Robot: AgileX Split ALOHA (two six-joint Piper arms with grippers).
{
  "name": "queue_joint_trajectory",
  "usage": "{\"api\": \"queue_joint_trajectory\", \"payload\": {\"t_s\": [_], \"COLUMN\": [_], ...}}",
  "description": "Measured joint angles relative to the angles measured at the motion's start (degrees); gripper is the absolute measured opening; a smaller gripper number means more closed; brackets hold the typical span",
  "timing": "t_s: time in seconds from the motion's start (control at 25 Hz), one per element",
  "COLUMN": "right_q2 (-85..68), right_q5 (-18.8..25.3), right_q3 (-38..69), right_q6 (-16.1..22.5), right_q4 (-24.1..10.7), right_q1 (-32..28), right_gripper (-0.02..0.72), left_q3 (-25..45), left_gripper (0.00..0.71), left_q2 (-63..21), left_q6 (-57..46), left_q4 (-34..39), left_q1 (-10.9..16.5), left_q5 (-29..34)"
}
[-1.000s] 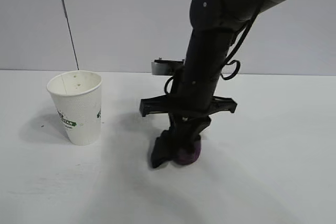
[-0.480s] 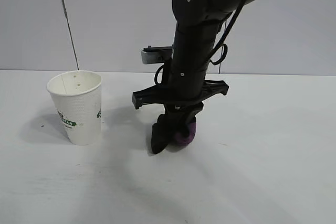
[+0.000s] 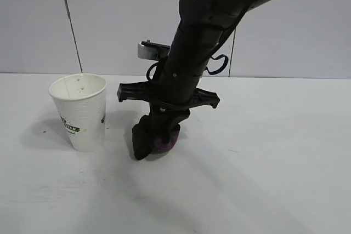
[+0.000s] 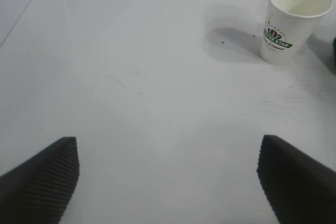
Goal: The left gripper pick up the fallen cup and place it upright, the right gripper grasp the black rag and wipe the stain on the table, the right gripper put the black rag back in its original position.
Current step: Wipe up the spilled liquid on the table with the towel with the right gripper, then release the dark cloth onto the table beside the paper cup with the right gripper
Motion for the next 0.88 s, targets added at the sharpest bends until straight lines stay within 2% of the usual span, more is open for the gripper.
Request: {"api": "queue_joint_trajectory", "payload": {"t_s": [0.08, 0.32, 0.4, 0.52, 0.76, 0.84, 0.88], "right_q2": [0.2, 0.1, -0.4, -1.4, -2.2, -2.2, -2.2], "right_q5": [3.4, 12.7, 14.9, 15.6, 15.4, 15.3, 15.3], "right_q3": [0.0, -0.4, -0.4, -0.4, -0.4, -0.4, -0.4], "right_q6": [0.9, 7.5, 8.7, 9.2, 9.3, 9.3, 9.3], "right_q4": [-3.3, -17.1, -19.8, -21.0, -21.1, -21.1, -21.0], "right_q1": [-0.2, -2.0, -2.3, -2.6, -2.6, -2.6, -2.6], "right_gripper": [0.083, 0.083, 0.083, 0.083, 0.086, 0.141, 0.198], "left_q3": [0.0, 0.0, 0.0, 0.0, 0.0, 0.0, 0.0], "left_gripper": [0.663, 0.663, 0.663, 0.663, 0.663, 0.663, 0.663], "left_q2": [0.0, 0.0, 0.0, 0.0, 0.0, 0.0, 0.0], "left_q6": [0.0, 0.0, 0.0, 0.0, 0.0, 0.0, 0.0], "left_q4": [0.0, 0.0, 0.0, 0.0, 0.0, 0.0, 0.0], "left_q1": [0.0, 0.0, 0.0, 0.0, 0.0, 0.0, 0.0], "left_q5": [0.0, 0.0, 0.0, 0.0, 0.0, 0.0, 0.0]}}
